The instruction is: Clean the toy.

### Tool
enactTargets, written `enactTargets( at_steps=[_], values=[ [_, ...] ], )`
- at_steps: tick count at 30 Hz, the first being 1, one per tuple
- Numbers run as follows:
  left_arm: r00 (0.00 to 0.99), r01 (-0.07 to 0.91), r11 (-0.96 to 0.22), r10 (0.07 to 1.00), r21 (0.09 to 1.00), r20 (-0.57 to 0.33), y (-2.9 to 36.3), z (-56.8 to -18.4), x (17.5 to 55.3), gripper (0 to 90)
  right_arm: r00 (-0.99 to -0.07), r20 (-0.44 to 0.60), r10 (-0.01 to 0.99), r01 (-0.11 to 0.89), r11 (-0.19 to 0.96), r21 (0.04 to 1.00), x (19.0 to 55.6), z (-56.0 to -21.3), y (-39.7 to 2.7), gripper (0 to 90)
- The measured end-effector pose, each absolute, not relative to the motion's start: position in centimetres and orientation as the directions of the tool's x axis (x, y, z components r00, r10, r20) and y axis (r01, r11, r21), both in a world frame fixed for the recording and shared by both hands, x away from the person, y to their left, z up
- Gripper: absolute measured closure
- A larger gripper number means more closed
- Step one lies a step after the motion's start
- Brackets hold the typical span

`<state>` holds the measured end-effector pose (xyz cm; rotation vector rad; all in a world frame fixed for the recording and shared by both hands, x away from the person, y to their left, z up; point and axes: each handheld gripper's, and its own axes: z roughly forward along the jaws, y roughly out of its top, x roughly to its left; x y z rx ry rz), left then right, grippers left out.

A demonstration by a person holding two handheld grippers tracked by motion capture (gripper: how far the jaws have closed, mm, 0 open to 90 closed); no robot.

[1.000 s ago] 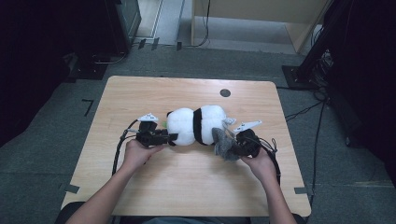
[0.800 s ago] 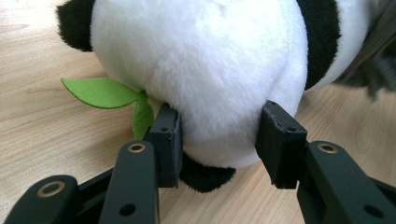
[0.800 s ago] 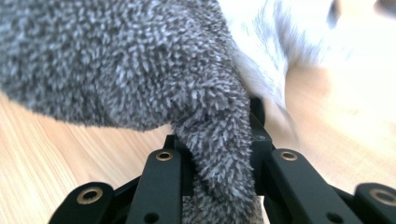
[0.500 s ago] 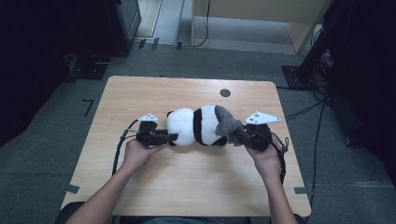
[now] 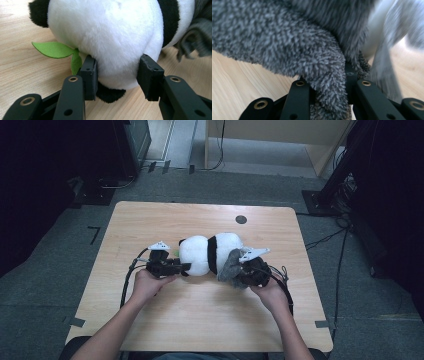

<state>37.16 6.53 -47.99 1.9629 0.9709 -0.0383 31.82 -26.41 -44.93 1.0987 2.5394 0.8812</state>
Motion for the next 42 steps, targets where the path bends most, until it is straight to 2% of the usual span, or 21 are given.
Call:
enactTargets(
  at_steps=[8, 18, 24, 29, 33, 42],
  values=[
    [0.687, 0.643, -0.270, 0.616, 0.716, -0.385, 6.6, -48.0, 37.2, 55.3, -0.662, 0.060, 0.747, 0.653, 0.535, 0.536, 32.6, -47.1, -27.5, 74.2],
    [0.684, 0.647, -0.268, 0.617, 0.714, -0.388, 6.6, -48.0, 37.3, 55.5, -0.614, 0.094, 0.783, 0.698, 0.484, 0.527, 33.0, -47.0, -29.4, 74.1],
    [0.690, 0.636, -0.278, 0.622, 0.720, -0.370, 6.5, -47.9, 37.2, 55.6, -0.547, 0.116, 0.829, 0.707, 0.384, 0.594, 33.1, -45.6, -31.8, 74.4],
    [0.692, 0.633, -0.281, 0.623, 0.721, -0.365, 6.5, -47.9, 37.1, 55.6, -0.513, 0.134, 0.848, 0.657, 0.287, 0.697, 32.6, -42.7, -32.8, 74.5],
    [0.695, 0.629, -0.283, 0.622, 0.724, -0.361, 6.4, -47.8, 37.0, 55.6, -0.532, 0.118, 0.838, 0.608, 0.282, 0.742, 32.9, -40.6, -31.8, 74.4],
    [0.708, 0.604, -0.288, 0.622, 0.743, -0.335, 6.4, -47.9, 37.0, 53.8, -0.566, 0.124, 0.815, 0.587, 0.293, 0.755, 35.6, -38.8, -27.9, 73.7]
  ],
)
